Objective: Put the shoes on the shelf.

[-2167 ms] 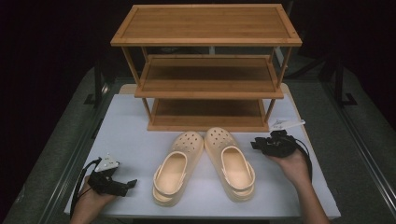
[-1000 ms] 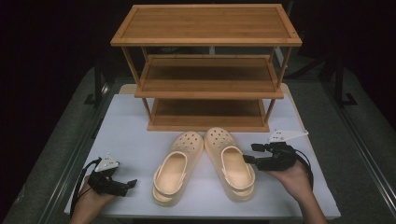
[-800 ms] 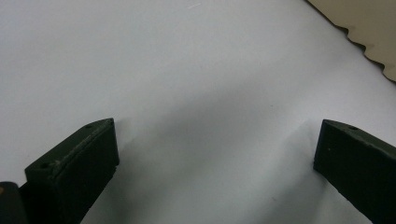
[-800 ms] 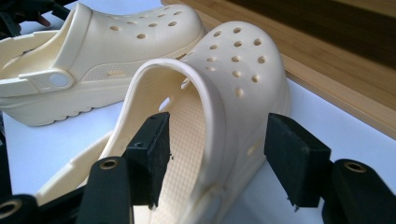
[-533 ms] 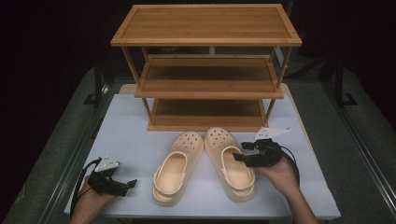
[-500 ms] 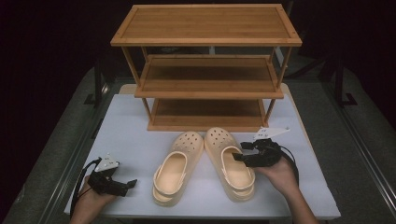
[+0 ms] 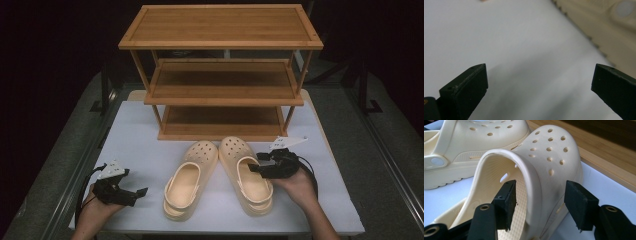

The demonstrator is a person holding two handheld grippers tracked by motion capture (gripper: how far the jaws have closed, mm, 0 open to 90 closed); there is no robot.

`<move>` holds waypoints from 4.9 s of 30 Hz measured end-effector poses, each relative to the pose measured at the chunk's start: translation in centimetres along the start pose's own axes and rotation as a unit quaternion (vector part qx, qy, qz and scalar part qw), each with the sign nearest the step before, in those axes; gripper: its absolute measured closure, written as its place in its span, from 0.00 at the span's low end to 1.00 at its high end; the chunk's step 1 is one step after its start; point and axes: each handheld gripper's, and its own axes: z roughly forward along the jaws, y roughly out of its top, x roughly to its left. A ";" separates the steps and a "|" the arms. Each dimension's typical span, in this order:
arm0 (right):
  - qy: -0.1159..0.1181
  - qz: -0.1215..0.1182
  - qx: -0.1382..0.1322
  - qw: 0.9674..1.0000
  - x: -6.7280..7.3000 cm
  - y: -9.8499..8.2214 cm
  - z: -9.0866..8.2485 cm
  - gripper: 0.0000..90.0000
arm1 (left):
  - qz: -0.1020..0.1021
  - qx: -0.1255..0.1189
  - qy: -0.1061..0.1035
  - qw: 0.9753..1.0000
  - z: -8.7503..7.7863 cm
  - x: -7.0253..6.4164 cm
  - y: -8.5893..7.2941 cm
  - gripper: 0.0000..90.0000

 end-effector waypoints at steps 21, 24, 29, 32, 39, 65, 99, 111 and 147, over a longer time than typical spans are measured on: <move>-0.001 -0.001 0.003 1.000 -0.1 0.0 0.1 0.47 | 0.088 -0.021 -0.099 0.991 4.3 -5.2 8.1 0.16; -0.002 -0.001 0.003 1.000 -0.1 0.0 0.1 0.47 | 0.096 -0.013 -0.100 0.990 5.3 -5.5 8.6 0.17; -0.001 -0.003 0.004 1.000 -0.1 0.0 0.2 0.48 | 0.106 -0.014 -0.091 0.990 6.0 -5.7 8.8 0.37; -0.001 -0.002 0.005 1.000 -0.1 0.0 0.3 0.54 | 0.105 -0.016 -0.081 0.991 6.3 -5.5 8.9 0.52; -0.010 -0.005 0.001 1.000 -0.1 0.0 0.0 0.66 | 0.111 -0.012 -0.058 0.992 6.0 -5.5 8.9 0.73; -0.098 -0.019 -0.035 0.994 -0.5 0.7 -3.1 0.93 | 0.111 -0.024 0.005 0.994 4.5 -4.9 11.4 0.93; -0.211 -0.008 -0.058 0.976 -7.1 4.7 1.0 0.92 | 0.105 -0.045 0.100 0.988 12.6 0.0 16.8 0.93; -0.222 -0.004 -0.065 0.973 -7.3 5.3 2.7 0.92 | 0.105 -0.052 0.127 0.985 14.4 -0.4 17.0 0.92; -0.110 0.035 -0.051 0.992 -4.9 2.7 -2.4 0.26 | 0.064 -0.047 -0.022 0.997 7.1 -0.4 14.2 0.16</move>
